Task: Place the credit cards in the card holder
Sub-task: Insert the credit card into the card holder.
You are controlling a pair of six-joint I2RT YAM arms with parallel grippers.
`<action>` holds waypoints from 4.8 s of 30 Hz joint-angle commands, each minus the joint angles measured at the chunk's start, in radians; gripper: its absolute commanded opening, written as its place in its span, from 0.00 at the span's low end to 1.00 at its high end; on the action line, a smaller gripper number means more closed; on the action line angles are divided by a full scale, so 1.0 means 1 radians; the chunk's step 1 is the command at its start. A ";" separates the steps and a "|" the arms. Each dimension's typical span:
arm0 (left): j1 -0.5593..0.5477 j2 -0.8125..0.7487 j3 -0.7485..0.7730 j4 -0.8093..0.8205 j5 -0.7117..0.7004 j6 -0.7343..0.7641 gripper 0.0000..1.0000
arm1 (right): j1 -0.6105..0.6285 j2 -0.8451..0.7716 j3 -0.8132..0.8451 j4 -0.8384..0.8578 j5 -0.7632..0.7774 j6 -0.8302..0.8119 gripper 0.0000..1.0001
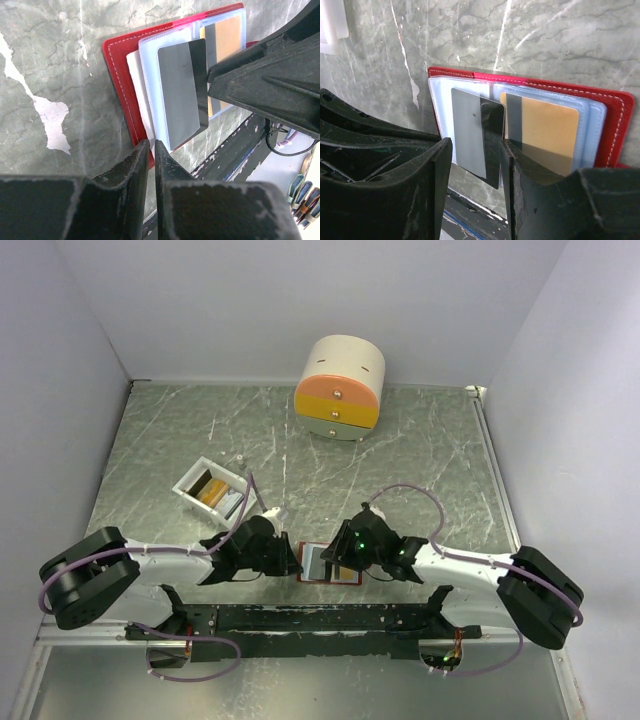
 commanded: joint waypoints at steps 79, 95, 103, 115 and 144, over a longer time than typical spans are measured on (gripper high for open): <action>-0.005 0.042 -0.028 0.119 0.021 0.003 0.20 | 0.006 -0.120 0.071 -0.218 0.100 -0.134 0.59; -0.005 0.035 -0.031 0.114 0.019 -0.005 0.20 | 0.005 -0.184 -0.003 0.018 -0.049 -0.100 0.57; -0.005 -0.055 -0.036 0.048 -0.020 -0.030 0.22 | 0.006 -0.089 -0.023 0.192 -0.143 -0.082 0.56; -0.006 -0.292 0.029 -0.240 -0.178 -0.005 0.27 | 0.005 -0.026 0.097 -0.034 -0.059 -0.156 0.56; 0.100 -0.257 0.611 -0.881 -0.567 0.514 0.61 | 0.007 -0.203 0.204 -0.252 0.083 -0.357 0.56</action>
